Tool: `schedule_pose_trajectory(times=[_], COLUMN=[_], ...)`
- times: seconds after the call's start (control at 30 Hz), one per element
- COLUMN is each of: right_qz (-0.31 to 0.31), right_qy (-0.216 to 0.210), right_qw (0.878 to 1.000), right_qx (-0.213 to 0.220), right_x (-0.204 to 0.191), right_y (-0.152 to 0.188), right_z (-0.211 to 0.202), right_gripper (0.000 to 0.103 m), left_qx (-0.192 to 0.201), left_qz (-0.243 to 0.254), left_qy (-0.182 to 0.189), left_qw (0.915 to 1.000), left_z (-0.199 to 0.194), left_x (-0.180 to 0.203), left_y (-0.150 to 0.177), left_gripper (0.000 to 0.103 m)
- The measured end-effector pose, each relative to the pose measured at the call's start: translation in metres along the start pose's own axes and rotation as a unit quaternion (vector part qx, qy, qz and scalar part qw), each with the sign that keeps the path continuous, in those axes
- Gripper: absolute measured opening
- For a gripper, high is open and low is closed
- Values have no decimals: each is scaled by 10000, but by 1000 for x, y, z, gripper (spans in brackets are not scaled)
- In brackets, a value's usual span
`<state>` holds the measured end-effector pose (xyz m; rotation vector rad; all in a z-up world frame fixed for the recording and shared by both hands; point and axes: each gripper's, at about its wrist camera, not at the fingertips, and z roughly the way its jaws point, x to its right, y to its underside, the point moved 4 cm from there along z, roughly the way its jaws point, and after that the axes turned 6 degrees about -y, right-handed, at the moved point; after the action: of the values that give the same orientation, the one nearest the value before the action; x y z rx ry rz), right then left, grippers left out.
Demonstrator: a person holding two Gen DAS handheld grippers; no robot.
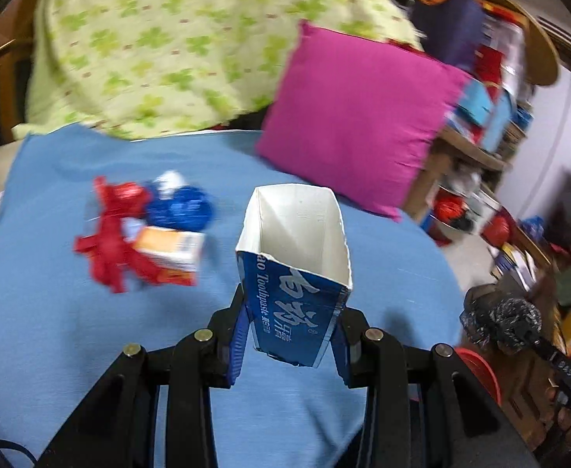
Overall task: Collect trash
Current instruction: 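Carry the black bag and toothpaste box with both tools over the red wastebasket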
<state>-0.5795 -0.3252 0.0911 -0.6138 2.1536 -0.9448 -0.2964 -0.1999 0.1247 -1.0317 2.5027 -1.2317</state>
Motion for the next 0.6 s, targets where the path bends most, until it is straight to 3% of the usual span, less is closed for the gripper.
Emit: schedule_pose_trajectory(times=[0.23, 0.6], right_qz=[376, 787], right_qy=[828, 1460], right_qw=[9956, 9824], right_qx=[-234, -856], right_x=[76, 136], right_y=[32, 88], right_z=[-32, -36], right_gripper=[28, 28], left_qx=[-94, -305], left_qz=[534, 1168], left_qy=[594, 1233], left_qw=[9968, 9850], left_z=[2, 3], left_x=[78, 165], left_y=[5, 21], left_gripper=[39, 39])
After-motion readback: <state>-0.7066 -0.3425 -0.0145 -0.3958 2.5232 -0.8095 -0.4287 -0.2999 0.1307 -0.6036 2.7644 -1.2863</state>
